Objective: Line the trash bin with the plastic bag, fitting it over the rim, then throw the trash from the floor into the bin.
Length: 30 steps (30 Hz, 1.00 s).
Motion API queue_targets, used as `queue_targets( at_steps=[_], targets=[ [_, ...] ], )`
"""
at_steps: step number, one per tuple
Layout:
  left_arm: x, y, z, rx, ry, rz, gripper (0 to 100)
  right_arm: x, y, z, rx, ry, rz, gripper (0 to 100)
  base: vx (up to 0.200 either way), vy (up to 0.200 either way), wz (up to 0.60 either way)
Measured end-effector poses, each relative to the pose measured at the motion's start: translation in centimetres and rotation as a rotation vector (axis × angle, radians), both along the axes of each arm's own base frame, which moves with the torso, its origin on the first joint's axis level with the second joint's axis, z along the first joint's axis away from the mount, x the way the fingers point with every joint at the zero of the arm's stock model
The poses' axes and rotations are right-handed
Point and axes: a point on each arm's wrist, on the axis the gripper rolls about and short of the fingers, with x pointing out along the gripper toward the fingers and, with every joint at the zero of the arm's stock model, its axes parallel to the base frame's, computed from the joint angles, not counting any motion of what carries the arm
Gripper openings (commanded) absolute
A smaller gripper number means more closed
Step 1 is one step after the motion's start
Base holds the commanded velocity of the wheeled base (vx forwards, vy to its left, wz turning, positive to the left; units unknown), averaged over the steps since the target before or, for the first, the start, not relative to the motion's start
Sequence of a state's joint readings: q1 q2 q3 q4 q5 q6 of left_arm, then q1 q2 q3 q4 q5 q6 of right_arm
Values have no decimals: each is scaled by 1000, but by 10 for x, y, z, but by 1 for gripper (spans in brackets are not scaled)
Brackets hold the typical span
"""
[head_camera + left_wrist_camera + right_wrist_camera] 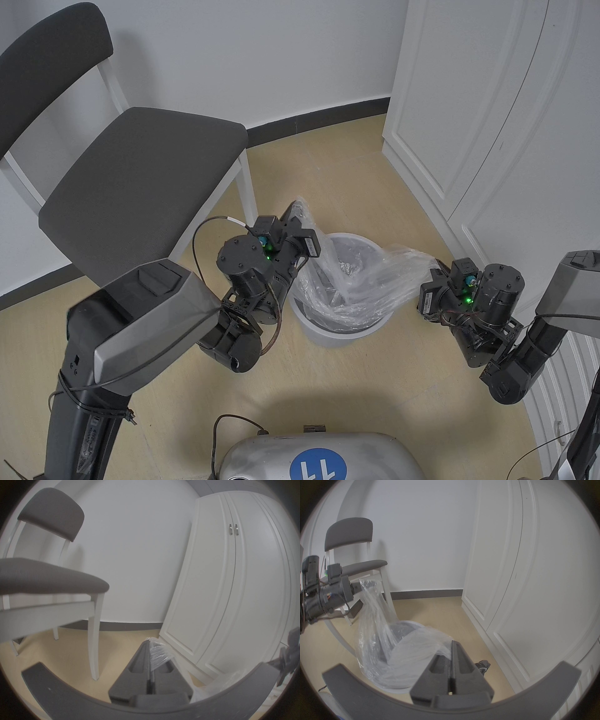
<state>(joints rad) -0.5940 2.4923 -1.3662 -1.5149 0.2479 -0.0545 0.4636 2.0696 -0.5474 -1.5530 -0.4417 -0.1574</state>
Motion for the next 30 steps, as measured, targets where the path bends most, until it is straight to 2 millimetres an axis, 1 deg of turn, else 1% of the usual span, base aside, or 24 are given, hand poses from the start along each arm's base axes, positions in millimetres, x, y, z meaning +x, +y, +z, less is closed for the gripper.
queue_targets(
  at_steps=[4,9,14,18,24,28,30],
  targets=[
    [7,-6,-17,6,-2,-21,0,3,-1,-6,-7,16,0,0,0,0,0],
    [18,-18,-42,4,-8,-35,0,11,0,-21,-22,48,-6,0,0,0,0],
    [13,-38,-66,10,8,-72,0,20,2,-37,-34,78,-9,0,0,0,0],
    [11,-44,-85,26,33,-83,0,25,3,-46,-40,95,-13,0,0,0,0],
    [12,-48,-97,8,53,-97,0,29,2,-52,-43,103,-21,0,0,0,0],
    [8,-53,-99,0,58,-112,0,32,-4,-51,-43,100,-37,0,0,0,0],
    [6,-55,-99,-3,58,-117,0,35,-9,-48,-40,89,-47,0,0,0,0]
  ],
)
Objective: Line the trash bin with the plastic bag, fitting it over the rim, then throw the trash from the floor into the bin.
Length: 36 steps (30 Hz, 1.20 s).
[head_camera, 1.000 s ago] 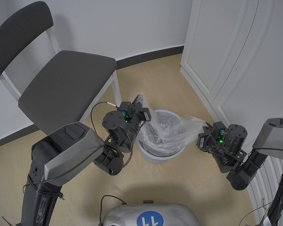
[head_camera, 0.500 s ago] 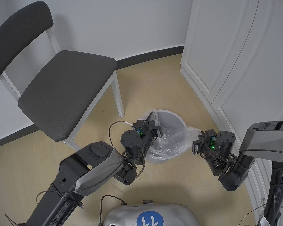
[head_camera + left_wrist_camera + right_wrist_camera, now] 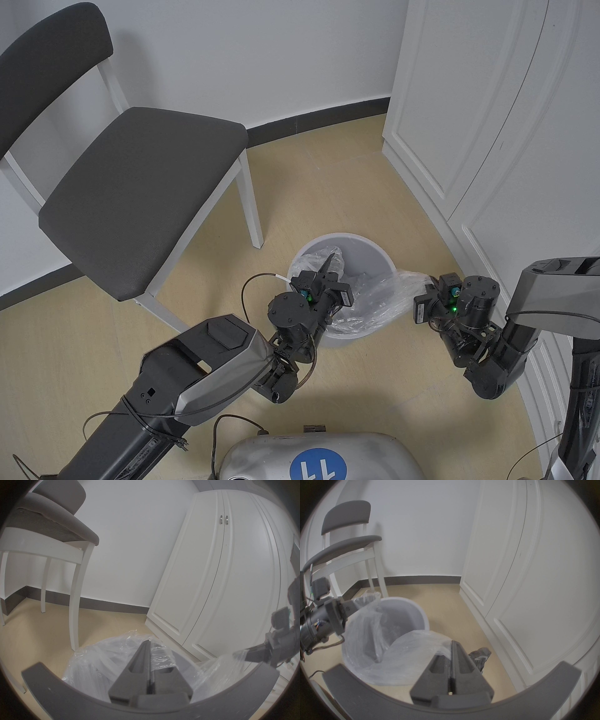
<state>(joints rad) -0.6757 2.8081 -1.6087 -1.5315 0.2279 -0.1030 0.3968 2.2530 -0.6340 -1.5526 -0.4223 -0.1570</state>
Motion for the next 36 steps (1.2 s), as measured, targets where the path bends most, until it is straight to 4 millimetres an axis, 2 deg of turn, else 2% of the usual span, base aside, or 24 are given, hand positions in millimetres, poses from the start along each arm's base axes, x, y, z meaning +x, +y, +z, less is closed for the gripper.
queue_targets(
  at_steps=[3,7,16,25,30,36],
  targets=[
    [-3,-3,7,-26,0,2,0,7,-12,9,7,-31,-26,0,0,0,0],
    [-4,-4,19,-62,-5,1,0,14,-18,16,16,-63,-45,0,0,0,0],
    [6,8,27,-55,6,30,0,17,-25,15,-2,-61,-62,0,0,0,0],
    [11,36,29,36,87,70,0,5,-42,5,-95,13,-45,0,0,0,0],
    [-2,58,36,124,190,66,0,-3,-51,0,-141,52,-36,0,0,0,0],
    [-23,82,58,217,299,53,0,-16,-63,-7,-225,117,-28,0,0,0,0]
  ],
)
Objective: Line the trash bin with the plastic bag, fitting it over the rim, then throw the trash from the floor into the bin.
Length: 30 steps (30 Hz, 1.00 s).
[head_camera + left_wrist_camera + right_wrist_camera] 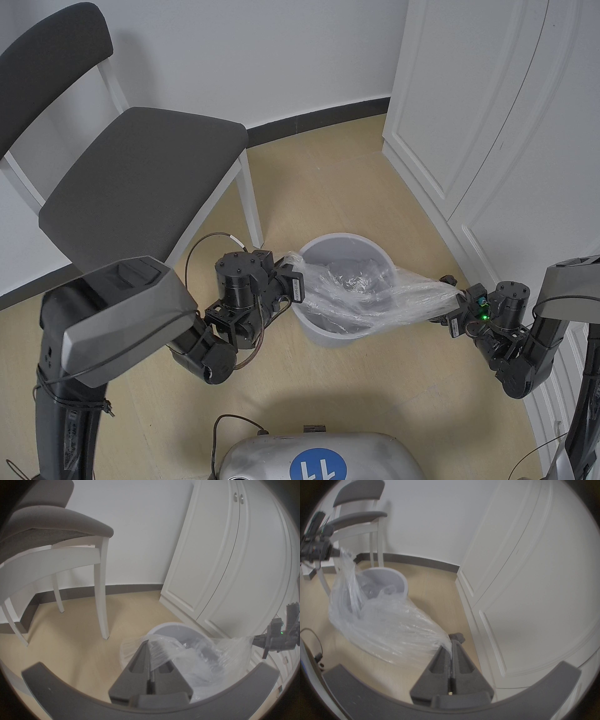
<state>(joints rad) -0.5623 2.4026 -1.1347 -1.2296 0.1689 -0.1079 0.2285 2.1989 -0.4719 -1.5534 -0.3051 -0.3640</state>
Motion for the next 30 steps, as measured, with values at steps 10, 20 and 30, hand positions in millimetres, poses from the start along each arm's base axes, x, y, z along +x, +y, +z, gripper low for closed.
queue_targets(
  at_steps=[10,20,30],
  targets=[
    [-6,28,15,103,69,15,0,-15,-17,-10,-82,86,13,0,0,0,0],
    [-1,42,13,166,92,45,0,-20,-27,-14,-123,120,15,0,0,0,0],
    [6,52,14,179,87,70,0,-18,-33,-16,-130,126,2,0,0,0,0]
  ],
)
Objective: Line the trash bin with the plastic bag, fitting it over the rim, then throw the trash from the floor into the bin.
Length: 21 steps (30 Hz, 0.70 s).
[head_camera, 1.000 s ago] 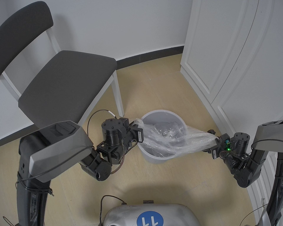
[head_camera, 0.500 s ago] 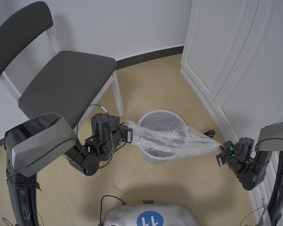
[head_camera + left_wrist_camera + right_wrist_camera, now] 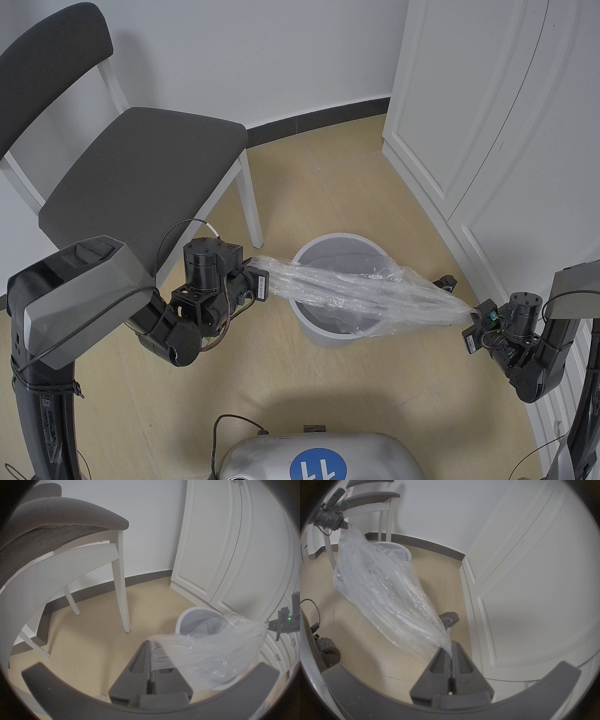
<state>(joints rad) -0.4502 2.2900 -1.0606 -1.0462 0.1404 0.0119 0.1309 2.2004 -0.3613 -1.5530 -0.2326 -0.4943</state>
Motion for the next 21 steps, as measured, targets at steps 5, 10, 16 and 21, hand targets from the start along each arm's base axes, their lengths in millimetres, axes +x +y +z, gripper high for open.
queue_targets(
  at_steps=[5,10,16,21],
  targets=[
    [2,5,0,27,-10,9,0,1,-2,-1,-1,0,-6,0,0,0,0],
    [6,10,1,31,-16,19,0,5,-5,-1,-4,-6,-14,0,0,0,0],
    [9,12,3,26,-26,28,0,14,-5,-2,3,-31,-25,0,0,0,0],
    [13,11,5,15,-45,40,0,30,-2,2,38,-88,-47,0,0,0,0]
  ],
)
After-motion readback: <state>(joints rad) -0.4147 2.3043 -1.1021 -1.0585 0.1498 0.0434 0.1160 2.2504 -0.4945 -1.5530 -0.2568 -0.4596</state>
